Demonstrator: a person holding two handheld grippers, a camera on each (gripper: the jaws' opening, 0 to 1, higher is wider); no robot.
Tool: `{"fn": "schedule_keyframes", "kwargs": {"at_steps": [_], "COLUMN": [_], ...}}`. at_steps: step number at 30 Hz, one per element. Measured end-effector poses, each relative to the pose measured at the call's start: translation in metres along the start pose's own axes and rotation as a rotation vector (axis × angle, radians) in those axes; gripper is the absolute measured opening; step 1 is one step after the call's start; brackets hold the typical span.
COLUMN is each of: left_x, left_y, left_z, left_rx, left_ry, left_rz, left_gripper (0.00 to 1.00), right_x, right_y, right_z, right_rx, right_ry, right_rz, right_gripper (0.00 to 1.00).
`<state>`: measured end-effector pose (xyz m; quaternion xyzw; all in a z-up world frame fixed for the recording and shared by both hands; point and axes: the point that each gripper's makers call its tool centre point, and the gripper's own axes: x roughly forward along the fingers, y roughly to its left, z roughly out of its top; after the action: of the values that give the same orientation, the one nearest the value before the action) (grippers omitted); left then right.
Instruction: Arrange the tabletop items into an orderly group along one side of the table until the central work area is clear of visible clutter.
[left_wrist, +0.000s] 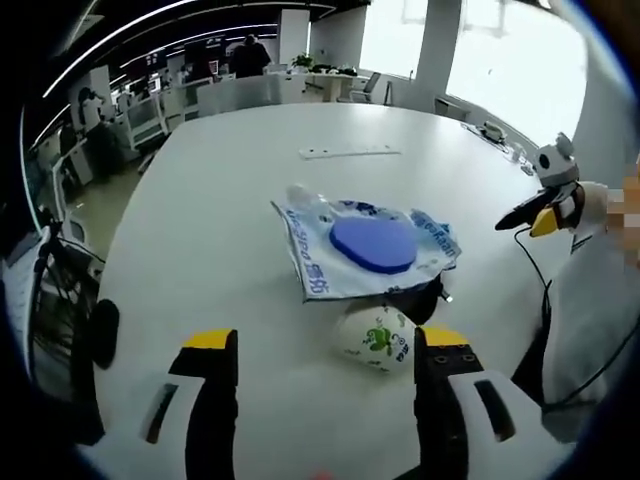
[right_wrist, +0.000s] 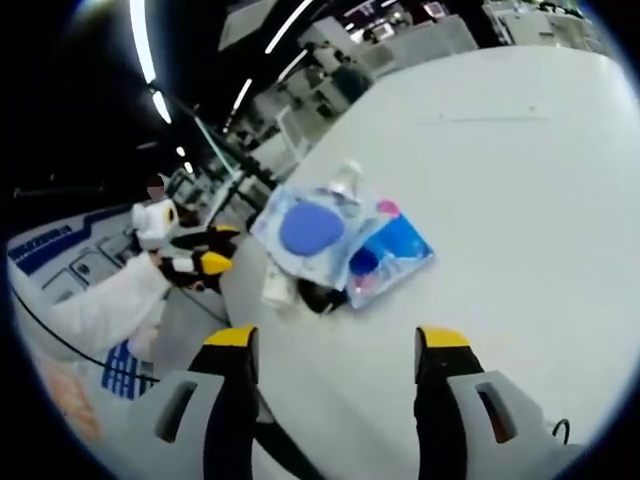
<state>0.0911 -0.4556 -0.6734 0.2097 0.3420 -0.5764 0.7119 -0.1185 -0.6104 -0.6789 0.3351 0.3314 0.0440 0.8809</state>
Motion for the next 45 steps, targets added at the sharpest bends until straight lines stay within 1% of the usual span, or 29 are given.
{"fn": "schedule_keyframes", "kwargs": {"at_steps": [6,10,12,14,16,21,24,25,28,30,32,34,36,37,38,39,41,42,45], "left_x": [0.005,0.01,0.011,0.013,0.014,0.018,0.021,0.021,0.022,0.024,0.025,0.027,0.028,0.028,0.028,0.029,0.029,0.03,0.029], "left_y": [0.002,0.004,0.004,0.004,0.003,0.004,0.0,0.0,0.001,0.001,0.0,-0.001,-0.001,-0.001,0.0,0.001,0.002,0.003,0.003], "left_z": [0.012,0.011,0.012,0.015,0.017,0.013,0.02,0.021,0.022,0.022,0.022,0.021,0.02,0.02,0.019,0.019,0.018,0.019,0.02], "left_rx": [-0.058,-0.066,-0.088,-0.127,-0.154,-0.164,-0.245,-0.251,-0.255,-0.265,-0.275,-0.277,-0.274,-0.274,-0.275,-0.28,-0.302,-0.321,-0.328], "left_ry": [-0.046,-0.04,-0.046,-0.07,-0.079,-0.06,-0.108,-0.112,-0.113,-0.115,-0.114,-0.108,-0.101,-0.099,-0.097,-0.095,-0.097,-0.101,-0.109], "left_rz": [-0.003,0.018,0.022,0.019,0.015,0.032,0.008,0.003,0.014,0.018,0.017,0.019,0.021,0.022,0.026,0.03,0.038,0.033,0.03], "left_gripper": [0.7,0.66,0.64,0.61,0.57,0.49,0.48,0.47,0.45,0.44,0.43,0.42,0.4,0.39,0.38,0.36,0.33,0.32,0.28], "right_x": [0.01,0.018,0.022,0.027,0.031,0.042,0.049,0.051,0.058,0.064,0.069,0.074,0.079,0.081,0.083,0.085,0.089,0.091,0.093], "right_y": [0.004,0.006,0.005,0.004,0.004,0.007,0.008,0.009,0.011,0.012,0.011,0.01,0.008,0.005,-0.002,-0.004,-0.005,-0.004,-0.002], "right_z": [0.009,0.012,0.014,0.016,0.019,0.025,0.027,0.028,0.028,0.028,0.026,0.026,0.025,0.023,0.019,0.018,0.018,0.017,0.018], "right_rx": [0.014,0.042,0.059,0.071,0.07,0.066,0.068,0.068,0.072,0.075,0.058,0.05,0.052,0.05,0.042,0.041,0.084,0.129,0.159], "right_ry": [-0.01,-0.013,-0.018,-0.018,-0.018,-0.006,0.003,0.003,0.008,0.012,0.023,0.023,0.036,0.046,0.058,0.062,0.053,0.049,0.04], "right_rz": [0.019,0.029,0.028,0.028,0.024,0.032,0.033,0.034,0.039,0.035,0.02,0.011,0.004,-0.011,-0.041,-0.048,-0.043,-0.033,-0.019], "right_gripper": [0.56,0.52,0.5,0.48,0.47,0.43,0.41,0.41,0.39,0.37,0.35,0.32,0.32,0.31,0.31,0.31,0.3,0.3,0.29]}}
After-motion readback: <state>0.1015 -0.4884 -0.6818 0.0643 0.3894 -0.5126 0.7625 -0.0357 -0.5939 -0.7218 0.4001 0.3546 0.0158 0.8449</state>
